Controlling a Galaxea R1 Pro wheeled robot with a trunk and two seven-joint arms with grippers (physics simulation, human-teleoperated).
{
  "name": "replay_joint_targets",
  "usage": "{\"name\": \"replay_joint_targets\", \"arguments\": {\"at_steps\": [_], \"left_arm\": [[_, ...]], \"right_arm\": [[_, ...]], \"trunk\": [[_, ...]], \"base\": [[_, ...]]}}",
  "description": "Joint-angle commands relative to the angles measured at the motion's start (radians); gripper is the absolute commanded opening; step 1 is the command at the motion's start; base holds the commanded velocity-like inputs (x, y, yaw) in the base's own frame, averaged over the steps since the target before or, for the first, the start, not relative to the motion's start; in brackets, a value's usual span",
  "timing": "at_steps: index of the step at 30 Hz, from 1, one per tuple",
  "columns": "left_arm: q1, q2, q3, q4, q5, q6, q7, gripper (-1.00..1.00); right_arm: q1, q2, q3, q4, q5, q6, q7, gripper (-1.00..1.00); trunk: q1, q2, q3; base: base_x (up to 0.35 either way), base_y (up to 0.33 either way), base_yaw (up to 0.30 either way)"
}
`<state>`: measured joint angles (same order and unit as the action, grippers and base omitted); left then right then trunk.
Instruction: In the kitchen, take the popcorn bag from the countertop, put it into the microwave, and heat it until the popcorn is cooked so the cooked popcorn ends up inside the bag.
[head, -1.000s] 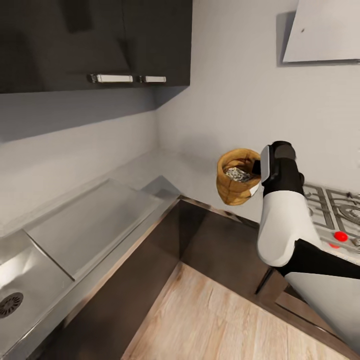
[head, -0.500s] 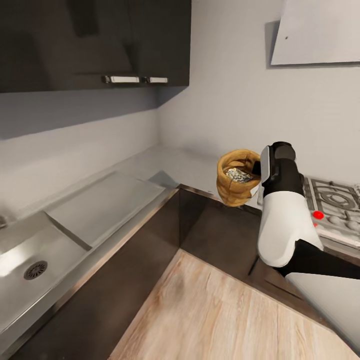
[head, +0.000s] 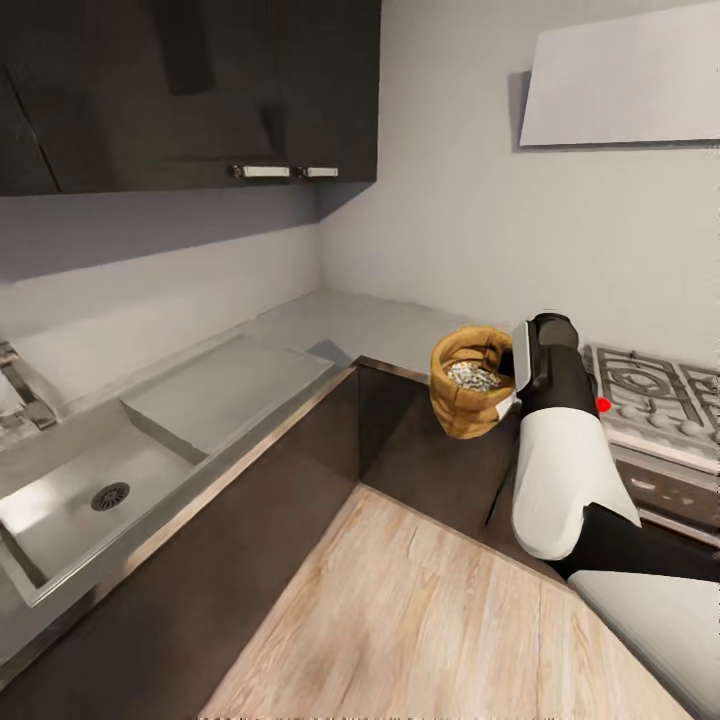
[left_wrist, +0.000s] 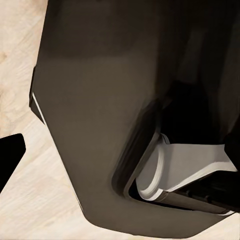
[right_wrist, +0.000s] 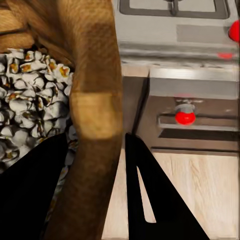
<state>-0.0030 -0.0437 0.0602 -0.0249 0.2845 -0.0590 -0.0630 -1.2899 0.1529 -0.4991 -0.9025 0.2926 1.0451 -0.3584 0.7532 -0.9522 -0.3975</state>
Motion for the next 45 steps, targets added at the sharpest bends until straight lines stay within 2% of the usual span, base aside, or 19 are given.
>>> {"name": "replay_joint_targets", "arguments": {"at_steps": [1,14,19,24,28,33,37,45], "left_arm": [[-0.001,0.0,0.006,0.0,0.004,-0.002,-0.004,1.0],[-0.001,0.001,0.006,0.0,0.004,-0.002,-0.004,1.0],[-0.001,0.001,0.006,0.0,0.004,-0.002,-0.005,1.0],[-0.001,0.001,0.006,0.0,0.004,-0.002,-0.005,1.0],[0.0,0.001,0.006,0.0,0.004,-0.002,-0.005,1.0],[-0.001,0.001,0.006,0.0,0.004,-0.002,-0.004,1.0],[-0.001,0.002,0.006,0.0,0.004,-0.002,-0.004,1.0],[0.0,0.002,0.006,0.0,0.005,-0.002,-0.004,1.0]], "right_arm": [[0.001,0.002,-0.003,-0.002,-0.001,0.002,-0.004,-1.0],[0.109,0.009,-0.001,-0.013,-0.009,0.002,0.003,-1.0],[0.175,0.011,-0.001,-0.012,-0.009,0.002,0.003,-1.0],[0.196,0.01,-0.002,-0.01,-0.009,0.002,0.005,-1.0],[0.253,0.012,-0.001,-0.007,-0.01,0.002,0.018,-1.0],[0.267,0.01,-0.005,-0.005,-0.009,0.002,0.053,-1.0],[0.306,0.008,-0.006,-0.004,-0.009,0.002,0.064,-1.0],[0.314,0.004,-0.008,-0.003,-0.009,0.002,0.067,-1.0]], "trunk": [[0.0,-0.001,0.001],[0.0,-0.001,0.021],[0.0,-0.001,0.029],[0.0,-0.001,0.037],[0.0,-0.001,0.043],[0.0,-0.001,0.051],[0.0,-0.001,0.057],[0.0,-0.001,0.07]], "base": [[-0.207,0.0,0.0],[-0.036,0.0,0.0],[0.0,0.0,0.0],[0.0,0.0,0.0],[0.0,0.0,0.0],[0.0,0.0,0.0],[0.0,0.0,0.0],[0.0,0.0,0.0]]}}
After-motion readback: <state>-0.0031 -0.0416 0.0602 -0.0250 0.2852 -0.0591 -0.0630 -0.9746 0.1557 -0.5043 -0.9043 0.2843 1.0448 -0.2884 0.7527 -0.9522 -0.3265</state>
